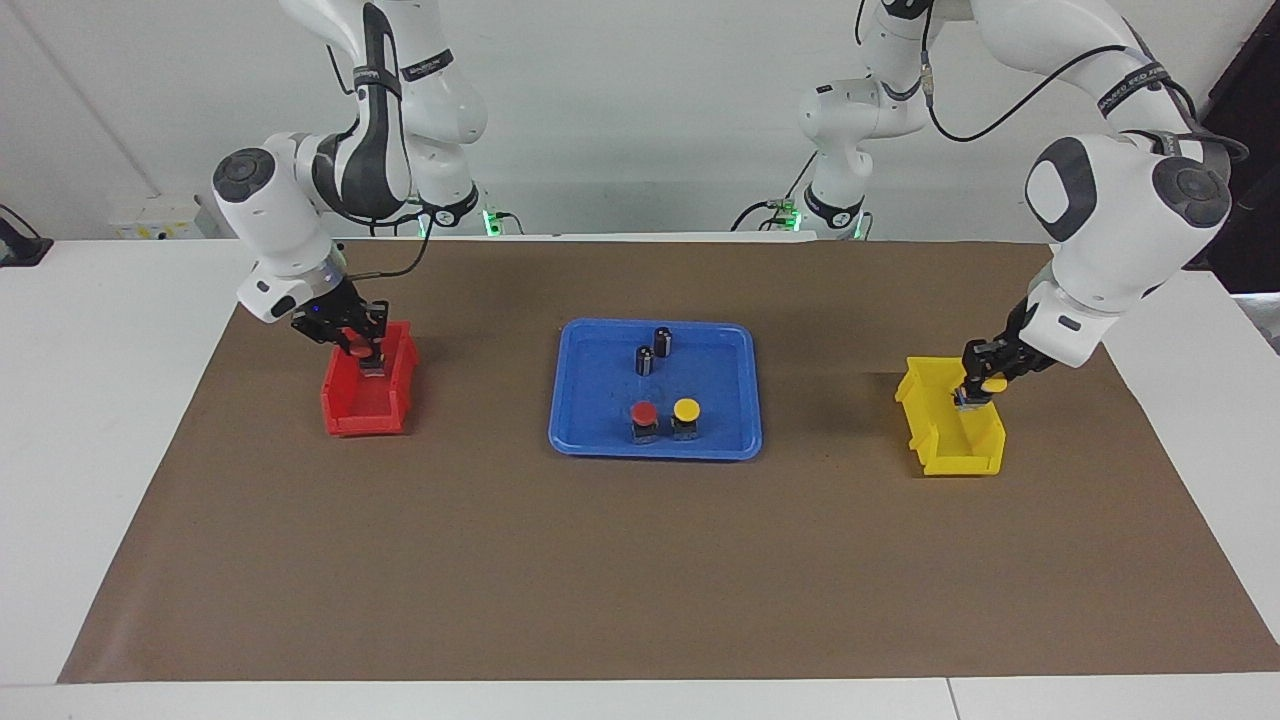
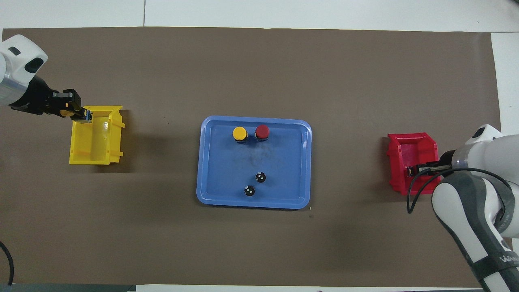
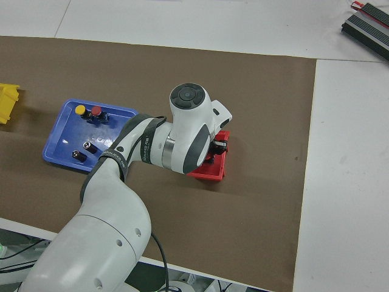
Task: Sort red and yellow buttons by color
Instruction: 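Release the yellow button in the yellow bin while the right gripper reaches red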
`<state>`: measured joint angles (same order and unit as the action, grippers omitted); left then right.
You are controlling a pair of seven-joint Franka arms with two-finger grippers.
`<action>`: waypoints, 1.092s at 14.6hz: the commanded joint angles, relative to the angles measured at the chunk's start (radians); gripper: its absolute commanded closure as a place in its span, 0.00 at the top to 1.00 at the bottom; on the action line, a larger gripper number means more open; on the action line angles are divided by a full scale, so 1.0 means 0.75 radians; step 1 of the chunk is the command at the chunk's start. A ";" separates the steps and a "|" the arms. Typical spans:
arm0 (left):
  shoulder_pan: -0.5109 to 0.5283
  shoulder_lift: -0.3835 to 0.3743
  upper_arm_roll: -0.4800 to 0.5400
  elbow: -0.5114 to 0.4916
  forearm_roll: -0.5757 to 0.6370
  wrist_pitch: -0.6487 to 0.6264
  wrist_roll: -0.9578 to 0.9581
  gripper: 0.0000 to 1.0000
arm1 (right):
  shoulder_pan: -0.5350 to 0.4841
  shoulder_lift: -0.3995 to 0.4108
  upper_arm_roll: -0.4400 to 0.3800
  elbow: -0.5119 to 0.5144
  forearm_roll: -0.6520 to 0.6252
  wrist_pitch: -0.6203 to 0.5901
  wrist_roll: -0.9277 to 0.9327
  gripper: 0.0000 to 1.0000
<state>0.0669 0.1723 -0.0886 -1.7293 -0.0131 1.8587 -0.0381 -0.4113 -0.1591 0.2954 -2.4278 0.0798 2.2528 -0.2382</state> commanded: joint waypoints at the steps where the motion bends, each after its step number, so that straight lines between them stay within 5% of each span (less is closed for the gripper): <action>1: 0.027 -0.107 -0.013 -0.218 0.026 0.160 0.016 0.02 | -0.010 -0.035 0.007 -0.058 0.041 0.048 -0.026 0.21; 4: 0.048 -0.131 -0.011 -0.293 0.032 0.181 0.075 0.01 | -0.004 -0.033 0.007 -0.062 0.041 0.070 -0.018 0.28; 7: 0.048 -0.170 -0.011 -0.430 0.032 0.289 0.075 0.01 | -0.004 -0.033 0.007 -0.066 0.041 0.072 -0.034 0.49; 9: 0.048 -0.172 -0.011 -0.498 0.032 0.362 0.079 0.02 | -0.010 -0.023 0.007 -0.032 0.041 0.060 -0.093 0.49; 15: 0.056 -0.172 -0.011 -0.639 0.032 0.522 0.108 0.02 | 0.073 0.101 0.029 0.389 0.039 -0.287 -0.014 0.68; 16: 0.068 -0.172 -0.011 -0.641 0.034 0.524 0.110 0.13 | 0.141 0.152 0.027 0.501 0.037 -0.346 0.063 0.70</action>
<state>0.0938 0.0820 -0.0891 -2.1598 -0.0070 2.2121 0.0285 -0.3769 -0.1366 0.3044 -2.2227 0.0898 2.0882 -0.2616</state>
